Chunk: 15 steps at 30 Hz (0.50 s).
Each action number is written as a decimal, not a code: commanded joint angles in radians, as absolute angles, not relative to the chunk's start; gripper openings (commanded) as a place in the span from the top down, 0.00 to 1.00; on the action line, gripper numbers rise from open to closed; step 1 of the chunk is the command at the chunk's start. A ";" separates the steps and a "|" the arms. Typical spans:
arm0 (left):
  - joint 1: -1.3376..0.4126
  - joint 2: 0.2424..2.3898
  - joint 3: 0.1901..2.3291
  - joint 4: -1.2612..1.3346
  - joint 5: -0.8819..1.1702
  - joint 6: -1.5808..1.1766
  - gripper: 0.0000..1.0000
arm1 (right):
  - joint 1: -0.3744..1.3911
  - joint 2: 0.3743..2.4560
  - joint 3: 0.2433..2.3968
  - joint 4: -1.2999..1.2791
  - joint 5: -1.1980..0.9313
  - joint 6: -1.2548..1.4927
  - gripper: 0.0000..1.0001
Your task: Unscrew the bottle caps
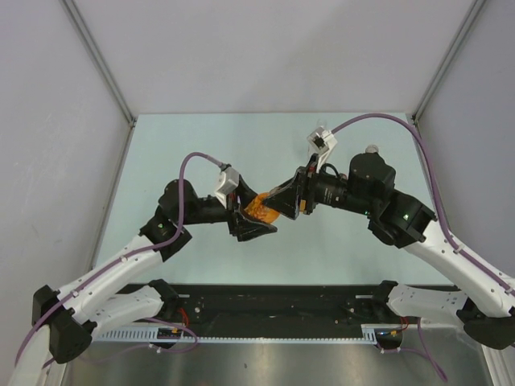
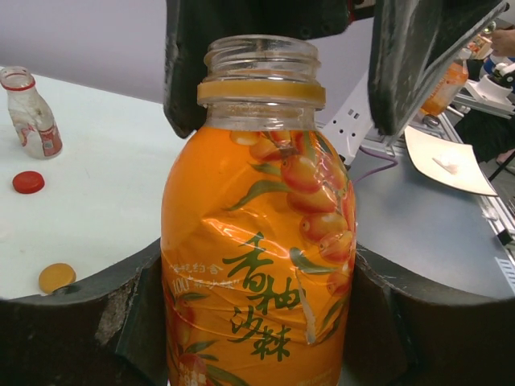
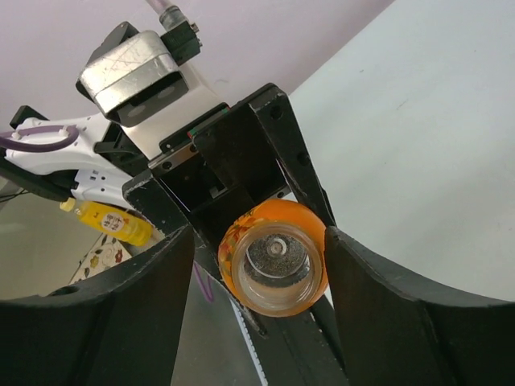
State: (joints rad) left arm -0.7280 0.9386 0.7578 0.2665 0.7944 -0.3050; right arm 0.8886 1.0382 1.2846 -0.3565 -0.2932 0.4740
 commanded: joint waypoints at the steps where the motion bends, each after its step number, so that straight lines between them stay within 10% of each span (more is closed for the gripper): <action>1: -0.733 0.914 0.799 0.278 0.764 -0.261 0.92 | 0.900 1.046 1.292 -0.376 -0.267 0.462 0.33; 9: -0.733 0.908 0.799 0.265 0.747 -0.261 0.83 | 0.908 1.040 1.290 -0.400 -0.252 0.451 0.72; 15: -0.732 0.926 0.874 0.088 0.684 -0.227 0.33 | 0.908 1.022 1.290 -0.387 -0.238 0.448 1.00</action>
